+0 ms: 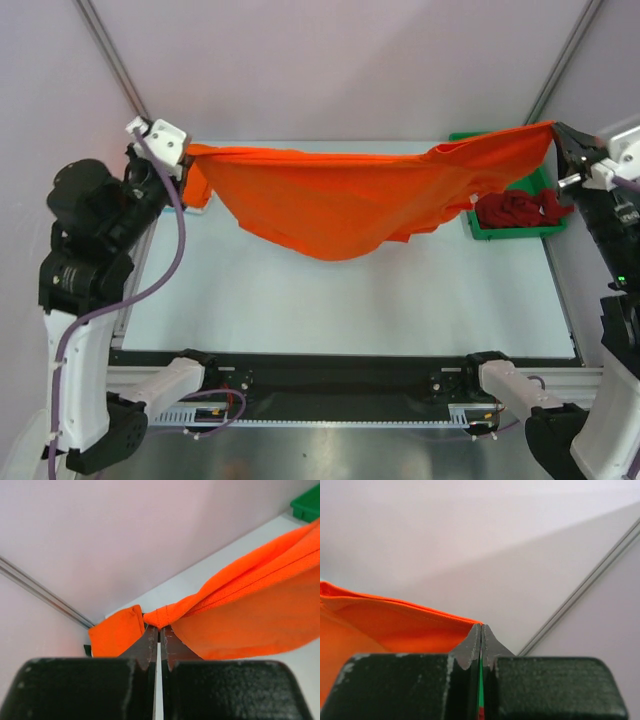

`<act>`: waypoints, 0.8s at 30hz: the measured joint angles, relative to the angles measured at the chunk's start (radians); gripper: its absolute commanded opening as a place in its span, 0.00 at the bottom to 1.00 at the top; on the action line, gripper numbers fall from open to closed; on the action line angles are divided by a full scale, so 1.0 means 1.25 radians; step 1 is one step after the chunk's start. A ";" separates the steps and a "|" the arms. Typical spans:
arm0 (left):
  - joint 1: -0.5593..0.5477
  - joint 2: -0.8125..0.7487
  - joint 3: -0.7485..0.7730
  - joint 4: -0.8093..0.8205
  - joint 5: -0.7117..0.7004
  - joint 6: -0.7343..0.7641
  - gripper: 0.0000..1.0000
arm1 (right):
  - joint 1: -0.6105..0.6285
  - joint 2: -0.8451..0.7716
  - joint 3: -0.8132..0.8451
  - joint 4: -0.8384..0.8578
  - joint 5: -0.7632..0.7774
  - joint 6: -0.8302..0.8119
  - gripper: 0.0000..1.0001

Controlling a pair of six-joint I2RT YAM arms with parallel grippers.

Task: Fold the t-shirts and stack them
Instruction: Flatten the tshirt out

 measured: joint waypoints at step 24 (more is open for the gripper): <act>0.000 0.243 0.137 0.016 -0.069 0.009 0.01 | -0.022 0.226 -0.030 0.130 -0.032 0.050 0.00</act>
